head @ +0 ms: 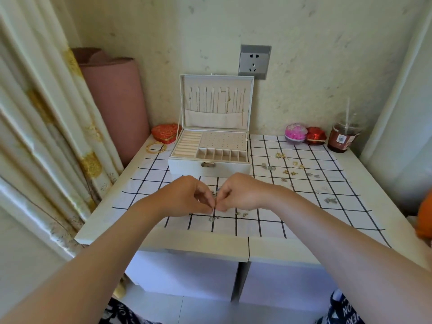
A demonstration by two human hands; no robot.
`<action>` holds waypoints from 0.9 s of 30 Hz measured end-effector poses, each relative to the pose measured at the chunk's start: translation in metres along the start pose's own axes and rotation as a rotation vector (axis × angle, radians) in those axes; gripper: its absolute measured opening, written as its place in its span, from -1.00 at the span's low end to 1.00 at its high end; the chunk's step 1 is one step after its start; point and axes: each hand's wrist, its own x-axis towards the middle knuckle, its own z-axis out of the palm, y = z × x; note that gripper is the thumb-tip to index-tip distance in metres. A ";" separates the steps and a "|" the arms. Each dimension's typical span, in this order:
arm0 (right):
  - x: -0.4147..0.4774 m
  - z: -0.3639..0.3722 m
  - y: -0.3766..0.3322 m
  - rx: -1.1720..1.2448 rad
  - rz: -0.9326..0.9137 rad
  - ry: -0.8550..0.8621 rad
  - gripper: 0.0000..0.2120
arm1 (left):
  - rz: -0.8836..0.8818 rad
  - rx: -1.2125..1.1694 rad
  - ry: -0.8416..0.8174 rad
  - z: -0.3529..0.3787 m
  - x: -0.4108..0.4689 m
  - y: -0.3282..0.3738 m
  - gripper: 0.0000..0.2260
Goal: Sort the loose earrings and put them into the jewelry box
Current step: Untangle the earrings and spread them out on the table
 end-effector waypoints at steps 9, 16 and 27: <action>-0.008 0.014 0.000 -0.270 -0.086 -0.017 -0.87 | -0.019 0.360 -0.076 0.007 0.000 0.000 -0.92; -0.013 -0.008 0.019 -0.174 -0.069 0.077 -0.87 | -0.008 0.339 -0.056 -0.001 0.015 0.012 -0.87; -0.032 -0.093 0.123 -0.005 0.129 0.397 -0.87 | 0.194 0.207 0.131 0.025 0.099 0.072 -0.89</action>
